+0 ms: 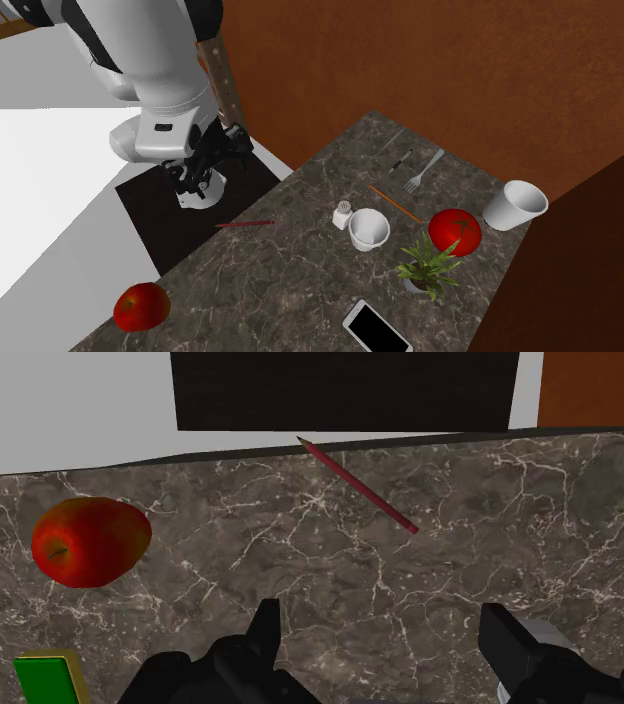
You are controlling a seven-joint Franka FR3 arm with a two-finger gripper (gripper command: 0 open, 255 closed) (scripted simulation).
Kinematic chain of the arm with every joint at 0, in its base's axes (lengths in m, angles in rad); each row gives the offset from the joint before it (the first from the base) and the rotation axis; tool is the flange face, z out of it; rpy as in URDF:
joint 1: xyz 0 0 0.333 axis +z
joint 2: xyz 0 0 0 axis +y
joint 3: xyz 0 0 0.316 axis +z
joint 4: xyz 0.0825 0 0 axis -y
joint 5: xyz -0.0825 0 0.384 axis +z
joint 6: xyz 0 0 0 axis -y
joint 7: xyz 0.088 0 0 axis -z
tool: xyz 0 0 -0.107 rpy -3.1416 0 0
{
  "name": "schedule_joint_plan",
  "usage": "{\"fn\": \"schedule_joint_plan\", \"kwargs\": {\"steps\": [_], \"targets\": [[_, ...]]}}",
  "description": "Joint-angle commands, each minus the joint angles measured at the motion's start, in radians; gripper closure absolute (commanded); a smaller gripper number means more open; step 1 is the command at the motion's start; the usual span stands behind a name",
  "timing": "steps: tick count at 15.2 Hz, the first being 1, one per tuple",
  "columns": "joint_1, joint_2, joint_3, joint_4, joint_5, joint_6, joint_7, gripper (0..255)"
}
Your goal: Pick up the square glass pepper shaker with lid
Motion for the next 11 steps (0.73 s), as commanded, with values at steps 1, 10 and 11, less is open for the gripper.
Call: {"fn": "schedule_joint_plan", "kwargs": {"steps": [1,10,11], "targets": [[0.000,0.000,0.000,0.000,0.000,0.000,0.000,0],[0.045,0.332,0.125,0.135,0.046,0.106,0.116,0],[0.050,0.370,0.138,0.155,0.047,0.115,0.129,0]]}}
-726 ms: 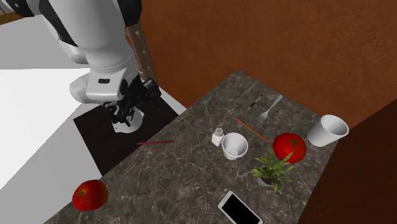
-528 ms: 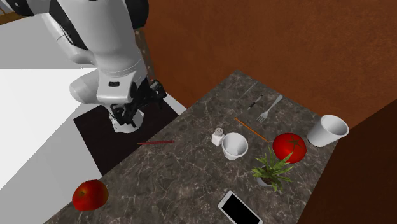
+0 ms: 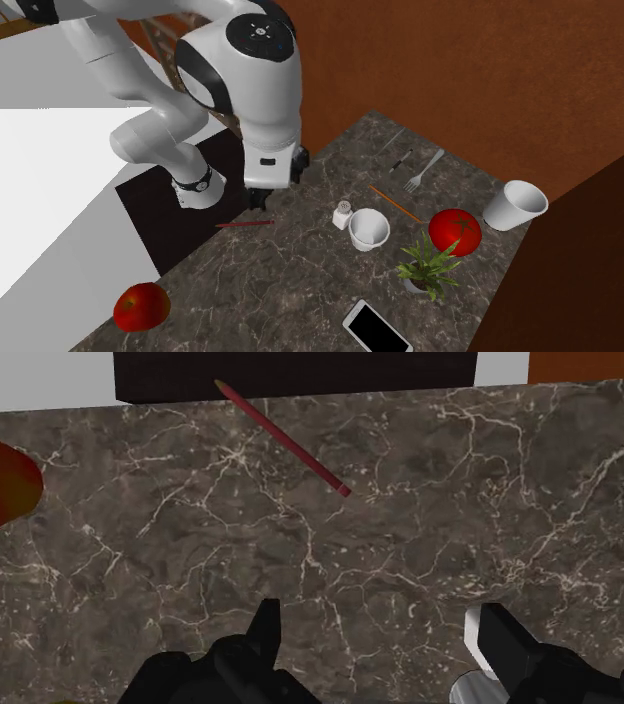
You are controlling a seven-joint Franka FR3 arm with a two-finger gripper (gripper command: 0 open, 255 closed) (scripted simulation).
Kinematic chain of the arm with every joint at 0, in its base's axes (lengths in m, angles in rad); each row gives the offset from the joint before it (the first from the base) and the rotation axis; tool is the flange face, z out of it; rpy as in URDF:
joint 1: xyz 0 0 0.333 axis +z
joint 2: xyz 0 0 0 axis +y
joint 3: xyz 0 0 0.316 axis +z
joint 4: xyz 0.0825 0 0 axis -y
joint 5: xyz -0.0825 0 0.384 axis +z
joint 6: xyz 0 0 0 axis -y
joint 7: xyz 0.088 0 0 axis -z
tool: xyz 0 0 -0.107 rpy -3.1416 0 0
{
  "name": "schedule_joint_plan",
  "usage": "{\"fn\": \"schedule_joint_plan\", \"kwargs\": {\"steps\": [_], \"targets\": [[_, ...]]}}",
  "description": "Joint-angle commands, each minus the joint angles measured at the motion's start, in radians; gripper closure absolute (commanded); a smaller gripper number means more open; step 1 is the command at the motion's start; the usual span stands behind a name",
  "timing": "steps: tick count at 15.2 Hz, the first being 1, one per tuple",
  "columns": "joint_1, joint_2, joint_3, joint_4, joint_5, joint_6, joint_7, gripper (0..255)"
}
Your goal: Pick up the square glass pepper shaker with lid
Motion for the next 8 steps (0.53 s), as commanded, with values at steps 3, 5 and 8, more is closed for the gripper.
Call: {"fn": "schedule_joint_plan", "kwargs": {"steps": [3,5,8], "targets": [[0.015,0.167,0.048,0.100,-0.002,0.025,0.053,0],[0.025,0.248,0.069,0.151,-0.007,0.034,0.080,0],[0.041,0.371,0.098,0.236,-0.021,0.040,0.122,0]]}}
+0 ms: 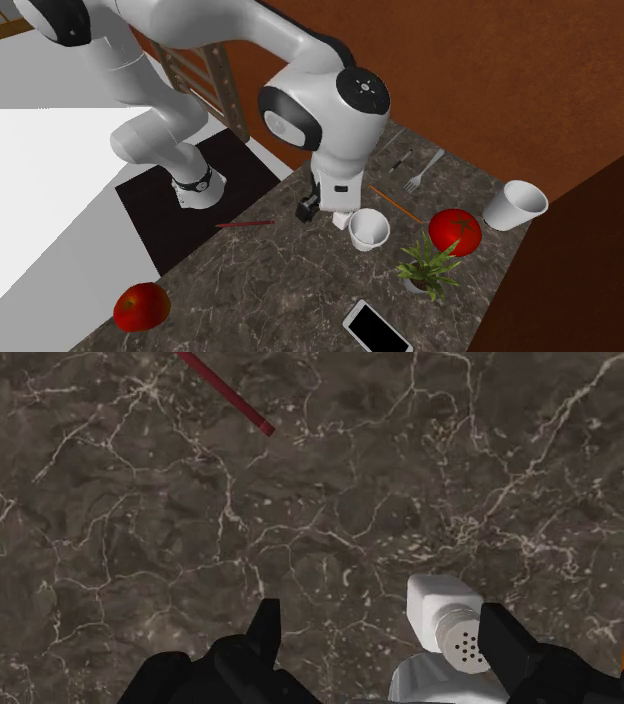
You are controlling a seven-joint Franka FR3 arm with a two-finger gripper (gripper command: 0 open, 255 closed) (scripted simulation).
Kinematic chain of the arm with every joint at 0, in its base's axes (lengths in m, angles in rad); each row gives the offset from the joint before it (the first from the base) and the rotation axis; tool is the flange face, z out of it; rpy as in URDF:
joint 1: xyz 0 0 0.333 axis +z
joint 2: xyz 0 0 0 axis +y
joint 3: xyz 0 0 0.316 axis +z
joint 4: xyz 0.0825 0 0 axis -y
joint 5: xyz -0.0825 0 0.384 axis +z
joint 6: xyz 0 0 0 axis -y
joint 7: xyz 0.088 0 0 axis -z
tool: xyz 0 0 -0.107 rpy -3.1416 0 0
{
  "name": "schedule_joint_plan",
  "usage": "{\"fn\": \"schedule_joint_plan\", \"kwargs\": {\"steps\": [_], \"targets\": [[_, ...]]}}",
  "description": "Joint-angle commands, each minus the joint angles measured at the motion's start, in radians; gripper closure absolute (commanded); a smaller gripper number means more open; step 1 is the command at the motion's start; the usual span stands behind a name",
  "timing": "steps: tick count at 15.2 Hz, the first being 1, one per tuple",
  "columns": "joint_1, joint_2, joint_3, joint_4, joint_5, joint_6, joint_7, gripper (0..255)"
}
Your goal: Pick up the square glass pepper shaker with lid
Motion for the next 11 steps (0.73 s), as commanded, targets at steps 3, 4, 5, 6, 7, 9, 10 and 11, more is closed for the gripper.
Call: {"fn": "schedule_joint_plan", "kwargs": {"steps": [3,4,5,6,7,9,10,11], "targets": [[0.029,0.166,0.035,0.126,-0.023,-0.004,0.060,0],[0.037,0.209,0.041,0.160,-0.030,-0.007,0.073,0],[0.046,0.251,0.046,0.195,-0.038,-0.011,0.086,0],[0.048,0.258,0.046,0.201,-0.039,-0.012,0.088,0],[0.049,0.262,0.046,0.193,-0.040,0.000,0.089,0],[0.049,0.271,0.045,0.176,-0.043,0.025,0.089,0],[0.050,0.276,0.045,0.168,-0.044,0.038,0.090,0],[0.050,0.281,0.045,0.161,-0.045,0.050,0.090,0]]}}
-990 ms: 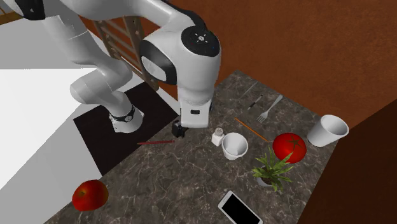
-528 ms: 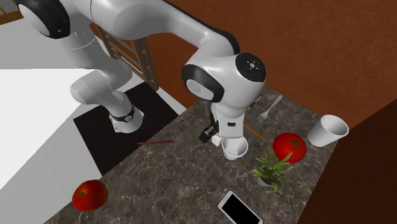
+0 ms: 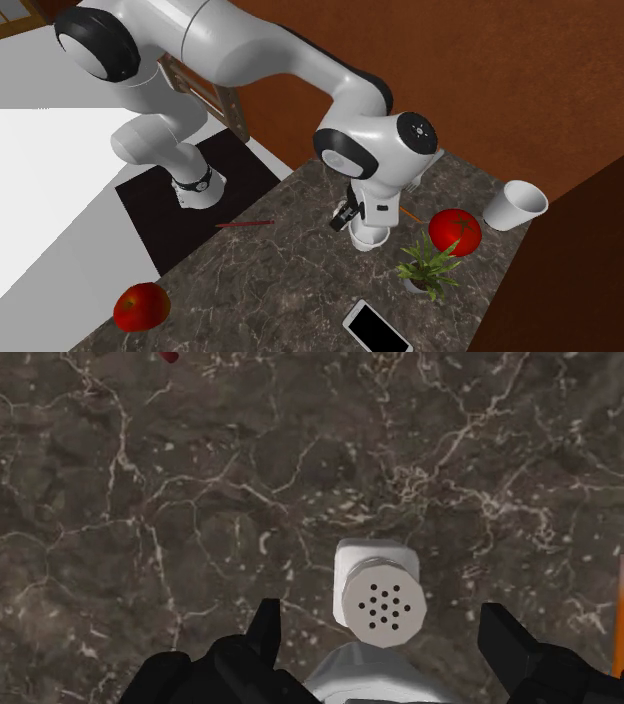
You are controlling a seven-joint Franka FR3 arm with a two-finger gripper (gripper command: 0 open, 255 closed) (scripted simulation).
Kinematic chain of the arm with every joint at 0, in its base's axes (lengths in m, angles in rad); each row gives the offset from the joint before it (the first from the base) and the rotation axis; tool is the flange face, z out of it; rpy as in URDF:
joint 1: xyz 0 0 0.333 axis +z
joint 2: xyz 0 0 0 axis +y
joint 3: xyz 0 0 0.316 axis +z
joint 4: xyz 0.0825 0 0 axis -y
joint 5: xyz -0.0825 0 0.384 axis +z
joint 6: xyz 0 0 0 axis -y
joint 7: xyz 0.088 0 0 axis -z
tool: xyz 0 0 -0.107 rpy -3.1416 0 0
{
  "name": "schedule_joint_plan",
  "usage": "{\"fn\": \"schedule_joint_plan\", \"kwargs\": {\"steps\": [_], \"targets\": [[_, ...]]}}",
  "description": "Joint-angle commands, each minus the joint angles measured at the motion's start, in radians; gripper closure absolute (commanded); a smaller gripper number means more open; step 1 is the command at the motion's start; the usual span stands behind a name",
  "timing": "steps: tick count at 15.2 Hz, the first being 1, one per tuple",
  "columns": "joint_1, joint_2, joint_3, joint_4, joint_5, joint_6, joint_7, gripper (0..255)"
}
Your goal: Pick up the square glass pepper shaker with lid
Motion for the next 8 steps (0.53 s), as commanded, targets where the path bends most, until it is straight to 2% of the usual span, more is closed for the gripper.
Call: {"fn": "schedule_joint_plan", "kwargs": {"steps": [1,4,5,8], "targets": [[0.001,0.009,-0.001,-0.014,-0.003,0.024,0.001,0],[0.001,0.018,-0.001,-0.026,-0.005,0.043,0.002,0],[0.001,0.019,-0.001,-0.025,-0.005,0.043,0.002,255],[0.001,0.020,-0.001,-0.022,-0.006,0.042,0.002,255]]}}
